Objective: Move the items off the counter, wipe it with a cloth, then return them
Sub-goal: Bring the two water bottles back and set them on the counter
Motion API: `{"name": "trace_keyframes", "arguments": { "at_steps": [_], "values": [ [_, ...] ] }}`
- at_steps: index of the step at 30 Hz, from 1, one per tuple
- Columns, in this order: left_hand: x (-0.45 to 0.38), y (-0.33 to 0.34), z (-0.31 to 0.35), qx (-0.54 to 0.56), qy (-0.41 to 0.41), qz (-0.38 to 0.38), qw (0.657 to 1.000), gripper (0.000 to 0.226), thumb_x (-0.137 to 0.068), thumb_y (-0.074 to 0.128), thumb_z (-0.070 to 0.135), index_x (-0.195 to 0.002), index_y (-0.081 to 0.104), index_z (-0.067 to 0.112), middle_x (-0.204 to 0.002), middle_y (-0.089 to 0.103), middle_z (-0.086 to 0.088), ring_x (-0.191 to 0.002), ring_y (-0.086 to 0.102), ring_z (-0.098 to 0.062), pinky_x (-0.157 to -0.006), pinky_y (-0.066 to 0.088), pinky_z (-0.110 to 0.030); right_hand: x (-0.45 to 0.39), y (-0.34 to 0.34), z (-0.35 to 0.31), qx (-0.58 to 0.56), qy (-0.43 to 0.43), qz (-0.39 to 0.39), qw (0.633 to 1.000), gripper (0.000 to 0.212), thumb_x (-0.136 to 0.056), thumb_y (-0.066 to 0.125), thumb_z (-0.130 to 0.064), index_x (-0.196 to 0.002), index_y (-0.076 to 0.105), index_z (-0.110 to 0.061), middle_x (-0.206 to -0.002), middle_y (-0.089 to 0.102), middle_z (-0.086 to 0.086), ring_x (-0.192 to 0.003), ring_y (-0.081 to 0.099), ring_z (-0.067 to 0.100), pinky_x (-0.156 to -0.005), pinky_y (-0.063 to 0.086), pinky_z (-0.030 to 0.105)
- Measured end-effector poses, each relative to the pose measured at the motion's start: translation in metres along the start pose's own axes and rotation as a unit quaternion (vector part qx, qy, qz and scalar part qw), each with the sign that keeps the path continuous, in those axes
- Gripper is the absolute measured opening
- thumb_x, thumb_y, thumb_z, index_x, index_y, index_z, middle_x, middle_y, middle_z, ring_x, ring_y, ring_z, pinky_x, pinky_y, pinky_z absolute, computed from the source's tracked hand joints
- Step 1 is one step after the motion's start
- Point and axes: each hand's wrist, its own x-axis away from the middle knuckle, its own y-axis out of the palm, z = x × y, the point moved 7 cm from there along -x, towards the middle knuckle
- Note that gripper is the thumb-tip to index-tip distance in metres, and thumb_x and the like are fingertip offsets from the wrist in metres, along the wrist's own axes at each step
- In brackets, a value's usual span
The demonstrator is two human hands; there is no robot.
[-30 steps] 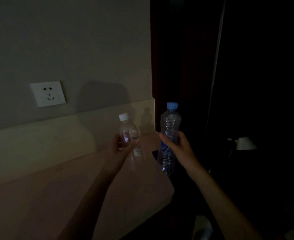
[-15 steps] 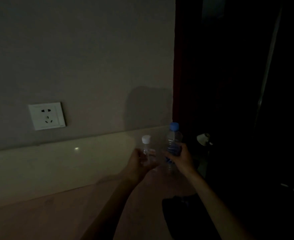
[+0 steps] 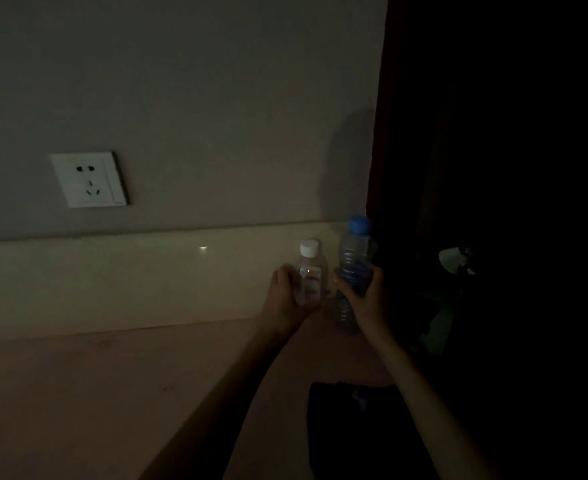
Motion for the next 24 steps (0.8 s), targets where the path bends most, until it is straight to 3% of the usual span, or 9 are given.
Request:
{"name": "trace_keyframes", "arguments": {
  "at_steps": [3, 8, 11, 14, 17, 20, 24],
  "values": [
    [0.005, 0.000, 0.006, -0.011, -0.004, 0.000, 1.000, 0.056, -0.058, 0.078, 0.042, -0.092, 0.045, 0.013, -0.104, 0.054, -0.010, -0.094, 0.055, -0.026, -0.071, 0.051, -0.037, 0.005, -0.007, 0.005, 0.015, -0.002, 0.003, 1.000, 0.067, -0.076, 0.079, -0.018, -0.130, 0.043, -0.003, -0.127, 0.054, 0.011, -0.114, 0.053, 0.022, -0.095, 0.042, 0.032],
    [0.011, -0.003, 0.001, -0.035, -0.014, 0.011, 0.999, 0.065, -0.059, 0.088, 0.031, -0.107, 0.051, 0.008, -0.110, 0.051, -0.008, -0.097, 0.055, -0.023, -0.073, 0.043, -0.020, 0.011, -0.013, 0.002, 0.036, -0.013, -0.011, 0.999, 0.067, -0.074, 0.081, -0.021, -0.128, 0.045, -0.006, -0.116, 0.053, 0.000, -0.105, 0.054, 0.014, -0.088, 0.046, 0.030],
    [0.019, -0.011, 0.004, -0.040, -0.016, 0.022, 0.999, 0.078, -0.060, 0.091, 0.027, -0.121, 0.049, 0.003, -0.119, 0.050, -0.009, -0.097, 0.051, -0.014, -0.079, 0.044, -0.022, 0.013, -0.019, 0.001, 0.043, -0.006, 0.005, 0.999, 0.069, -0.072, 0.082, -0.017, -0.128, 0.044, -0.002, -0.117, 0.054, 0.006, -0.103, 0.054, 0.015, -0.087, 0.046, 0.030],
    [0.036, -0.025, 0.000, -0.051, -0.022, 0.034, 0.998, 0.081, -0.064, 0.090, 0.028, -0.127, 0.046, 0.002, -0.124, 0.049, -0.012, -0.102, 0.055, -0.018, -0.083, 0.048, -0.026, 0.018, -0.026, 0.008, 0.045, 0.012, 0.022, 0.999, 0.072, -0.071, 0.083, -0.019, -0.128, 0.043, 0.001, -0.117, 0.054, 0.012, -0.105, 0.055, 0.024, -0.090, 0.047, 0.038],
    [0.059, -0.051, -0.008, -0.059, -0.032, 0.062, 0.996, 0.078, -0.067, 0.088, 0.028, -0.128, 0.047, 0.001, -0.124, 0.051, -0.014, -0.107, 0.058, -0.024, -0.087, 0.050, -0.028, 0.029, -0.032, 0.010, 0.028, 0.033, 0.049, 0.998, 0.072, -0.072, 0.082, -0.024, -0.126, 0.042, 0.003, -0.108, 0.047, 0.007, -0.101, 0.053, 0.027, -0.092, 0.047, 0.045],
    [0.084, -0.081, -0.020, -0.068, -0.050, 0.087, 0.993, 0.072, -0.071, 0.086, 0.028, -0.127, 0.048, 0.003, -0.124, 0.052, -0.013, -0.105, 0.056, -0.019, -0.087, 0.048, -0.024, 0.040, -0.029, 0.015, 0.019, 0.049, 0.043, 0.998, 0.075, -0.072, 0.081, -0.031, -0.126, 0.041, 0.003, -0.108, 0.048, 0.008, -0.098, 0.053, 0.027, -0.090, 0.048, 0.047],
    [0.115, -0.122, -0.035, -0.072, -0.067, 0.110, 0.989, 0.068, -0.073, 0.085, 0.026, -0.126, 0.048, 0.004, -0.124, 0.051, -0.013, -0.102, 0.055, -0.016, -0.080, 0.043, -0.016, 0.038, -0.022, 0.034, 0.026, 0.070, 0.017, 0.997, 0.095, -0.057, 0.073, -0.059, -0.124, 0.041, 0.000, -0.117, 0.054, 0.022, -0.105, 0.058, 0.035, -0.092, 0.049, 0.051]
  ]
}}
